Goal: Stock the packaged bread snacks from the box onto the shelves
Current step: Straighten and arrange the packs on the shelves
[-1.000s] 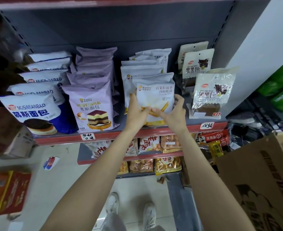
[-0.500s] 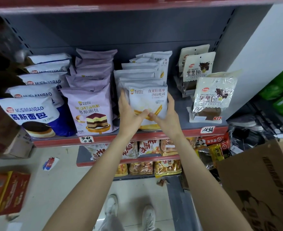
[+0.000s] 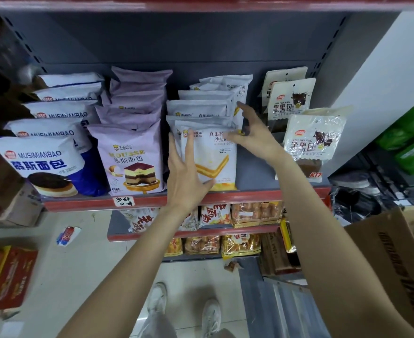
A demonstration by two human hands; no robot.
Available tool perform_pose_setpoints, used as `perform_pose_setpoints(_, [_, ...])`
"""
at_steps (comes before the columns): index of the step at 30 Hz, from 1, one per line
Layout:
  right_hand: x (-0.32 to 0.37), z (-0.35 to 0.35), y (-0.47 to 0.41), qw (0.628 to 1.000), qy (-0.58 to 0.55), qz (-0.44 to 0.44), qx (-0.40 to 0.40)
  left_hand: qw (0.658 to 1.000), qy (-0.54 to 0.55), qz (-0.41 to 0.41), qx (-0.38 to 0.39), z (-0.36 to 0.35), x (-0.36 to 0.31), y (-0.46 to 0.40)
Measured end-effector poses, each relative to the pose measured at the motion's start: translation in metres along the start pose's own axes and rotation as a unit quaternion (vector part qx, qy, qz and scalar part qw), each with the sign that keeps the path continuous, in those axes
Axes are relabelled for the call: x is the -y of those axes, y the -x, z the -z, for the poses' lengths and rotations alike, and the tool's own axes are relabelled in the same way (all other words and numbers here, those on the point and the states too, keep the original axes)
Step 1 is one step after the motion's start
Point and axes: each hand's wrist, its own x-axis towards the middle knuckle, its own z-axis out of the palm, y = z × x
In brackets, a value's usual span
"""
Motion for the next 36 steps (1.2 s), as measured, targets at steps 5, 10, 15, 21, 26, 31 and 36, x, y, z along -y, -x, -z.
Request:
perform_pose_setpoints(5, [-0.003, -0.004, 0.002, 0.987, 0.076, -0.047, 0.136, 0.999, 0.017, 0.011, 0.028, -0.002, 0.005, -0.004])
perform_pose_setpoints(10, [-0.003, -0.015, 0.002, 0.995, 0.072, 0.037, 0.055, 0.997, 0.062, -0.038, 0.026, -0.001, 0.011, -0.018])
perform_pose_setpoints(15, [-0.012, -0.02, 0.012, 0.988, 0.102, 0.048, 0.106, 0.998, 0.034, -0.006, 0.05, -0.005, 0.014, 0.019])
perform_pose_setpoints(21, [-0.001, 0.007, -0.019, 0.996, 0.028, 0.051, -0.07, 0.982, -0.047, -0.133, -0.124, 0.026, -0.003, -0.003])
perform_pose_setpoints(26, [0.007, 0.002, -0.061, 0.976, 0.185, 0.096, -0.058, 0.967, -0.216, -0.134, 0.033, 0.033, -0.006, -0.053])
perform_pose_setpoints(31, [0.014, -0.004, -0.089, 0.954, 0.298, 0.037, 0.006, 0.957, -0.255, -0.123, 0.068, 0.027, 0.002, -0.066])
perform_pose_setpoints(36, [0.017, -0.008, -0.1, 0.963, 0.268, 0.029, -0.012, 0.951, -0.27, -0.133, 0.077, 0.025, 0.001, -0.074])
